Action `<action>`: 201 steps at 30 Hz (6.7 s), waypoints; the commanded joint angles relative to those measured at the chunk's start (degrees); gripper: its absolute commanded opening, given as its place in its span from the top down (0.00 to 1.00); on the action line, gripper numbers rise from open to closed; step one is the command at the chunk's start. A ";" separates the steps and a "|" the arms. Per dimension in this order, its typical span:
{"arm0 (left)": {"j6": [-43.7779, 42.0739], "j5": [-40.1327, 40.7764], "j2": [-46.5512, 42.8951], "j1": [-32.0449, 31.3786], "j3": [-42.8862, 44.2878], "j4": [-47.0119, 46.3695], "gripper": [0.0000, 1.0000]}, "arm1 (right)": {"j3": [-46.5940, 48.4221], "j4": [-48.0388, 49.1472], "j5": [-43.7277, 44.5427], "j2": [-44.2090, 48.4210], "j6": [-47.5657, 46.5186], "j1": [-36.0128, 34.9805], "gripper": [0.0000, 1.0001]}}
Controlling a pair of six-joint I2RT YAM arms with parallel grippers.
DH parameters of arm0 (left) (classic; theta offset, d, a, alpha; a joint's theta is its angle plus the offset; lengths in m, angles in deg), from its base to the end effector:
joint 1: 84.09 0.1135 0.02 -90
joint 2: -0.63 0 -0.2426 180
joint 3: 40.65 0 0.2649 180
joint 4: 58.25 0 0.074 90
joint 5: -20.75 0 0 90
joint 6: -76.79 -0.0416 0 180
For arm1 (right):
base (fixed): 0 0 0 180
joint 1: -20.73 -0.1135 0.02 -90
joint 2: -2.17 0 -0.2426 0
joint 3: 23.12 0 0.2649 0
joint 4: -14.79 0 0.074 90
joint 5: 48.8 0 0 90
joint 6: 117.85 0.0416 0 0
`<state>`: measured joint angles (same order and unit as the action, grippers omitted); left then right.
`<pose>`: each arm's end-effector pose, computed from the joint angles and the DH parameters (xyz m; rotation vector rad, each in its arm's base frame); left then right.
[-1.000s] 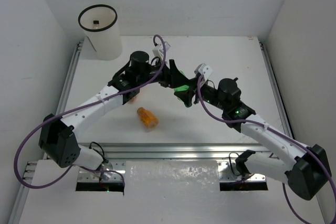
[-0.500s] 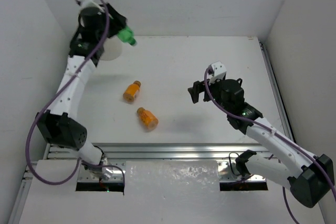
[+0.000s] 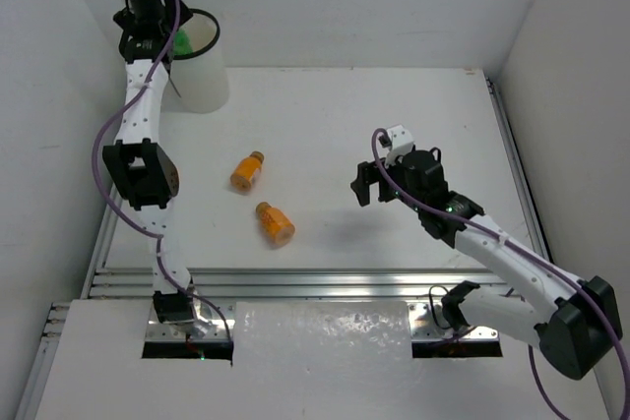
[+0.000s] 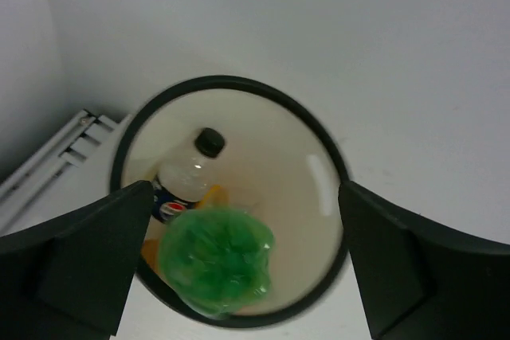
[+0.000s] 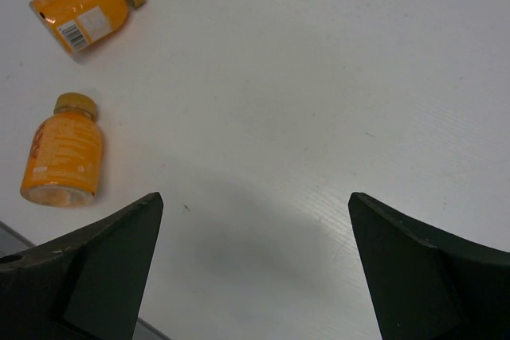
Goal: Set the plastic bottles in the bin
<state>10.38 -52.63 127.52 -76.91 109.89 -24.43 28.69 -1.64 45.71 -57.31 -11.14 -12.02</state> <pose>0.5148 0.0768 0.3937 -0.6621 1.6102 0.0435 0.2244 0.1405 0.2400 -0.2309 2.0087 0.4758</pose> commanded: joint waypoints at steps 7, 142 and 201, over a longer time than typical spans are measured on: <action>-1.19 -6.60 -9.54 1.61 5.03 -7.99 0.00 | 7.85 2.63 -12.86 -12.57 2.36 -2.83 0.01; 5.66 -43.31 -65.11 -16.98 -85.84 -8.49 0.00 | 13.19 31.24 -17.50 -37.14 5.63 -10.68 1.00; 0.85 -14.28 -8.13 4.16 2.14 -8.07 0.00 | -2.77 -4.13 -6.54 -0.01 15.64 -0.29 0.01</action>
<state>14.89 -69.35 130.97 -72.19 112.19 -27.68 23.23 -4.72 39.59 -57.90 6.15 -12.05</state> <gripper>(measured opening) 0.996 0.986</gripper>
